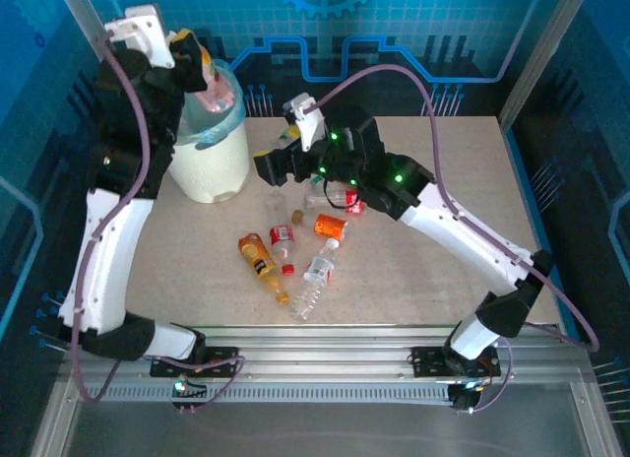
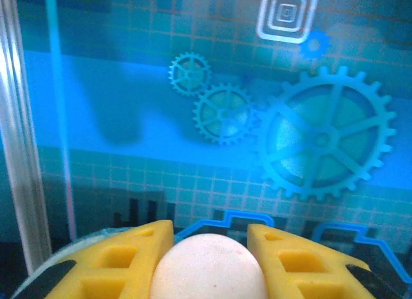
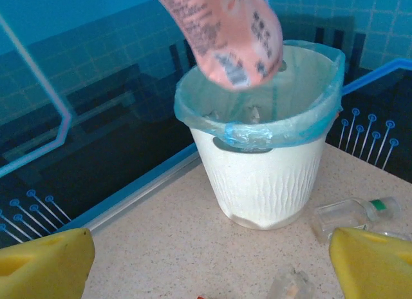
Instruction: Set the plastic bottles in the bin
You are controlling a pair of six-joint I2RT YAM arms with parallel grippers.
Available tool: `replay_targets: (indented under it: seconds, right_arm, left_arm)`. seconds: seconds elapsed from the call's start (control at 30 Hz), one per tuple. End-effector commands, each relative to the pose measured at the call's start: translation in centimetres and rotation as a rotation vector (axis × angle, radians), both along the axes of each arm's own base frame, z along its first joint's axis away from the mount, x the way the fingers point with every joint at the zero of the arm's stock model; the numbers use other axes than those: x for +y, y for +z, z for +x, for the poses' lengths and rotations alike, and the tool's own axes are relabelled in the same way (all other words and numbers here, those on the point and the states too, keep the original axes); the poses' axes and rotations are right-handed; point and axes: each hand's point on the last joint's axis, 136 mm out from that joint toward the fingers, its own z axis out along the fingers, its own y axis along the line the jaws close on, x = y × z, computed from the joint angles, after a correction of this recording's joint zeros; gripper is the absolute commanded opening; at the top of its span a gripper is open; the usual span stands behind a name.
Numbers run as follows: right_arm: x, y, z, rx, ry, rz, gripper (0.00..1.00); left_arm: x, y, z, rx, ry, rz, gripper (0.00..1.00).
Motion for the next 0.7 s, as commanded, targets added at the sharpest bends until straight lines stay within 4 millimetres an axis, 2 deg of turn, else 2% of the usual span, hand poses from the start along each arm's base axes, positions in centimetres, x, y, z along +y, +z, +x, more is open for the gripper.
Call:
replay_targets:
  seconds: [0.0,0.13,0.27,0.43,0.57,0.67]
  right_arm:
    - [-0.2,-0.8,1.3,0.096,-0.043,0.021,0.95]
    - [1.2,-1.7,1.7,0.149,-0.018,0.035,0.95]
    - [3.4,-2.9,2.2,0.228,0.027,0.039,0.94]
    - [6.4,-5.1,3.7,0.281,0.048,0.009,0.92]
    - [8.6,-6.9,5.1,0.324,0.061,-0.014,0.9]
    - [9.9,-8.1,5.5,0.356,0.085,-0.026,0.9]
  left_arm:
    - [2.6,-0.2,2.3,0.033,0.09,0.021,0.0]
    - [5.9,-3.6,6.0,0.122,0.148,-0.024,0.0]
    - [8.6,-8.8,9.7,0.226,0.154,-0.087,0.0]
    - [11.2,-15.1,12.3,0.325,0.164,-0.158,0.0]
    - [12.0,-19.4,13.5,0.402,0.158,-0.178,0.0]
    - [11.2,-21.5,14.2,0.436,0.103,-0.171,0.0]
